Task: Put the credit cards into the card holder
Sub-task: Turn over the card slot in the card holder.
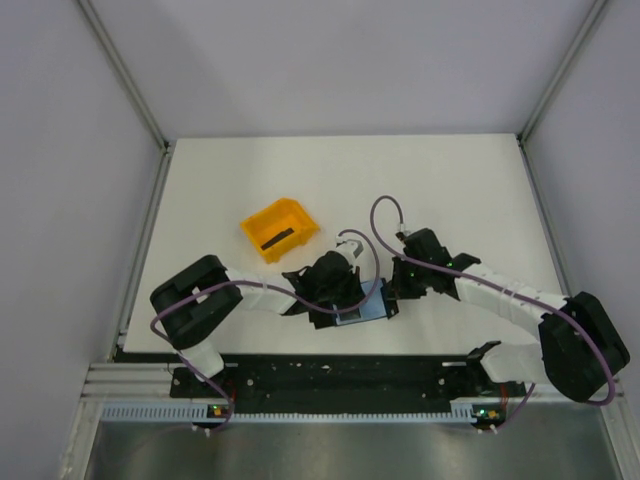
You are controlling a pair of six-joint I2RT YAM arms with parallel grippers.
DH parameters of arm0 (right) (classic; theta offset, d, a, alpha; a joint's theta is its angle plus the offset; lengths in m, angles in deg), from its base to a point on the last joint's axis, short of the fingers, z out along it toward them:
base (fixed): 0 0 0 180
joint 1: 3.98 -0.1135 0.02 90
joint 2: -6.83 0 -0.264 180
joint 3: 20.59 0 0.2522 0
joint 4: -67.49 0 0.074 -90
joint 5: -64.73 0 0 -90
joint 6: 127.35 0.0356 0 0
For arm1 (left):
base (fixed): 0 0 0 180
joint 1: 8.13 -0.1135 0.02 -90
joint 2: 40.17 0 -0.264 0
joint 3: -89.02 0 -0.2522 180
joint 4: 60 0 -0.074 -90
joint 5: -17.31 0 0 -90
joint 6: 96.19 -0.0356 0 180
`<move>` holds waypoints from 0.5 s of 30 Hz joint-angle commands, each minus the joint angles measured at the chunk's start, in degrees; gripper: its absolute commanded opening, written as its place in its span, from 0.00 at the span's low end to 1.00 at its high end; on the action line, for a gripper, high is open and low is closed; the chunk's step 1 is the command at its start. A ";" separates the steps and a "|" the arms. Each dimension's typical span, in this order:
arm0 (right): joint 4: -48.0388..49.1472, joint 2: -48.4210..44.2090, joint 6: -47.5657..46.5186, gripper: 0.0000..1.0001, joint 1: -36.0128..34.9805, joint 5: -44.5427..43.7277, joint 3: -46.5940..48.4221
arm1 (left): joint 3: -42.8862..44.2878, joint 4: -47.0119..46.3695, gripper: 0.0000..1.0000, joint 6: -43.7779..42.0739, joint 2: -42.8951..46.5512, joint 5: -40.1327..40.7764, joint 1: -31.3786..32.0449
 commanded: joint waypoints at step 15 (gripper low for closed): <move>1.87 4.43 -0.59 0.00 0.23 0.83 0.49 | -3.02 7.61 0.00 -1.42 -0.33 1.96 0.26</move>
